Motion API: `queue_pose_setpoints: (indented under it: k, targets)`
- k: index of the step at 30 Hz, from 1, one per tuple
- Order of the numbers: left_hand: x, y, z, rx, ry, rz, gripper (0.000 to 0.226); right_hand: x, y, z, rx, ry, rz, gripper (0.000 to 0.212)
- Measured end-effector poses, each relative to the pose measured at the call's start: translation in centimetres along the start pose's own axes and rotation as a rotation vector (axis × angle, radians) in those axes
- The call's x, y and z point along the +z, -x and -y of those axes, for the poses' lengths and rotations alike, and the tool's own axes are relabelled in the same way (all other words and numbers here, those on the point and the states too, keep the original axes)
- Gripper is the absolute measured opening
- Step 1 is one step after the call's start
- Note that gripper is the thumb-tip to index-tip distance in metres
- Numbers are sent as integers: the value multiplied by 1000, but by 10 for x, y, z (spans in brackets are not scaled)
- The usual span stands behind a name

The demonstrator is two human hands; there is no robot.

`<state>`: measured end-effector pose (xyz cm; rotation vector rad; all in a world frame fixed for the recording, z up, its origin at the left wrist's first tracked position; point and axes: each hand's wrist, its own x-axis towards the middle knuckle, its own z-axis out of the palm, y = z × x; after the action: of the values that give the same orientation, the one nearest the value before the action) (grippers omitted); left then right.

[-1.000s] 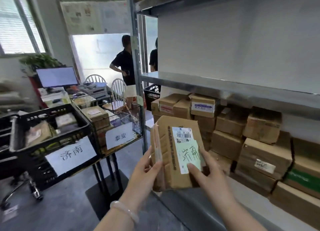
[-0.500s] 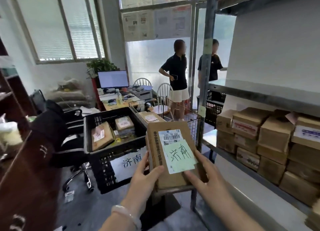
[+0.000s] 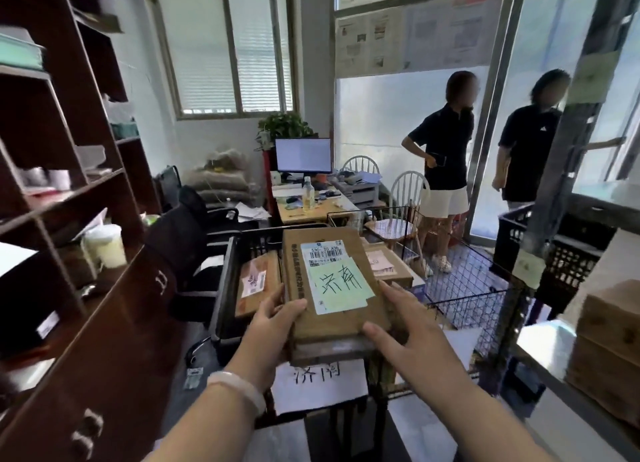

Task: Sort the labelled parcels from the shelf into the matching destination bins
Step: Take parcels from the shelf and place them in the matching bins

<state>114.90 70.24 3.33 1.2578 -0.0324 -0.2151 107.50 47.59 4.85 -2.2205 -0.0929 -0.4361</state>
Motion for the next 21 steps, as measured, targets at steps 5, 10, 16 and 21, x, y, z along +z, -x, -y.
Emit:
queue_pose_setpoints:
  k: [5,10,16,21]
  targets:
    - [3,-77,-20,53,3,-80,54,-7,-75,-23,-13,88,68,78]
    - [0,-146,-12,-14,41,-160,36,-2,-138,-48,32,-66,115,66]
    - [-16,-210,-9,-106,0,-259,21,30,-179,-66,53,-80,160,61]
    - [-32,-268,-5,-161,-8,-265,22,41,-205,-84,111,5,124,57]
